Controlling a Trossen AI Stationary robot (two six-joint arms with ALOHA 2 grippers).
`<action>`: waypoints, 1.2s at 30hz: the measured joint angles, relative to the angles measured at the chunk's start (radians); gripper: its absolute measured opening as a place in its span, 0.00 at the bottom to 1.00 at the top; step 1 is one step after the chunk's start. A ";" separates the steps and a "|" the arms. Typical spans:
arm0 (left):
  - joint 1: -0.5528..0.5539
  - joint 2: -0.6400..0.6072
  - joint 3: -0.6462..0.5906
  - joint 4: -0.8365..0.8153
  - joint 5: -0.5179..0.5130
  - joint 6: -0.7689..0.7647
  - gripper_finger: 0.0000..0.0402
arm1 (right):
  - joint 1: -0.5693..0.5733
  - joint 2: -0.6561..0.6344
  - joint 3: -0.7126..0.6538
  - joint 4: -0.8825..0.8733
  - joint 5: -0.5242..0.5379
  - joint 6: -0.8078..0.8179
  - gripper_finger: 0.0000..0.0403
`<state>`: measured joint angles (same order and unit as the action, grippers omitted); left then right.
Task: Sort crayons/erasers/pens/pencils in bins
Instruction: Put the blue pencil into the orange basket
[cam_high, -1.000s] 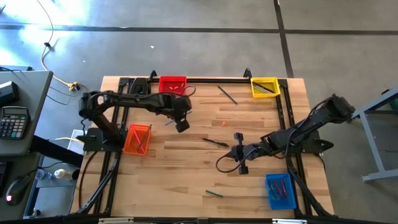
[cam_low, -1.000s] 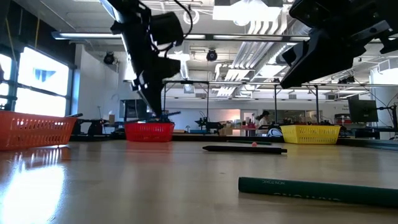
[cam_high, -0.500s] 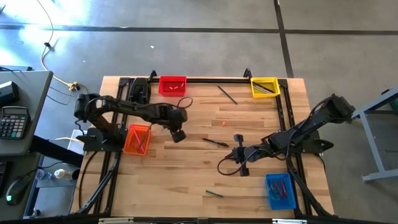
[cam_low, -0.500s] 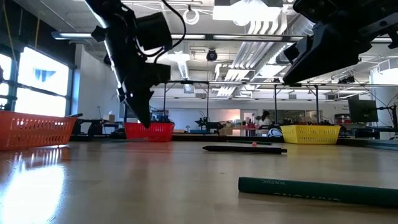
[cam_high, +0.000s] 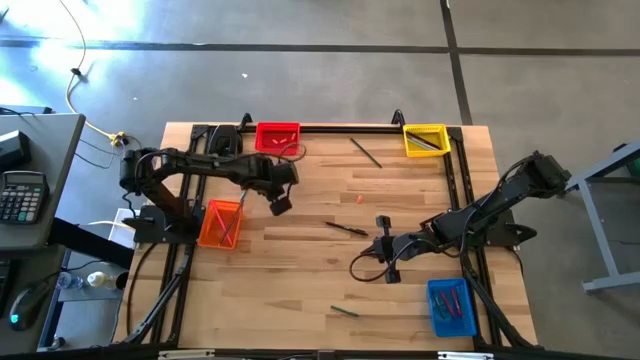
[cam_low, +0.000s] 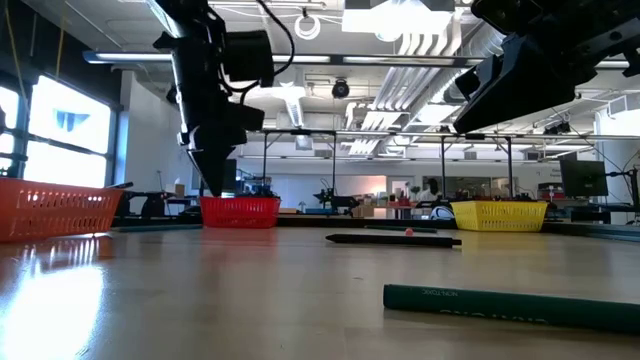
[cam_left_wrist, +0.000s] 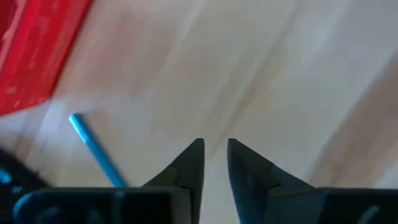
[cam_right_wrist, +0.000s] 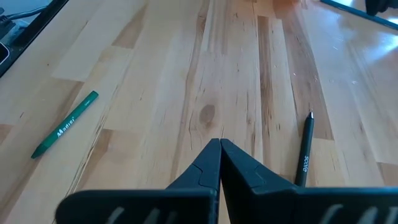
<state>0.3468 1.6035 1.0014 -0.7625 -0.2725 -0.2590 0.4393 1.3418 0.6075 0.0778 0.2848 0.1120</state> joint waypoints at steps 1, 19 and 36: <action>0.023 0.000 -0.003 -0.007 0.000 0.001 0.17 | 0.000 0.000 0.000 0.000 0.000 0.001 0.00; 0.319 0.063 -0.014 -0.075 0.003 0.092 0.33 | 0.000 0.000 0.000 -0.001 0.000 -0.005 0.00; 0.374 0.172 -0.012 -0.045 0.124 0.215 0.23 | 0.000 0.000 0.000 -0.001 0.000 -0.007 0.00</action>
<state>0.7208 1.7754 0.9890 -0.8074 -0.1488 -0.0438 0.4393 1.3415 0.6075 0.0772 0.2844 0.1047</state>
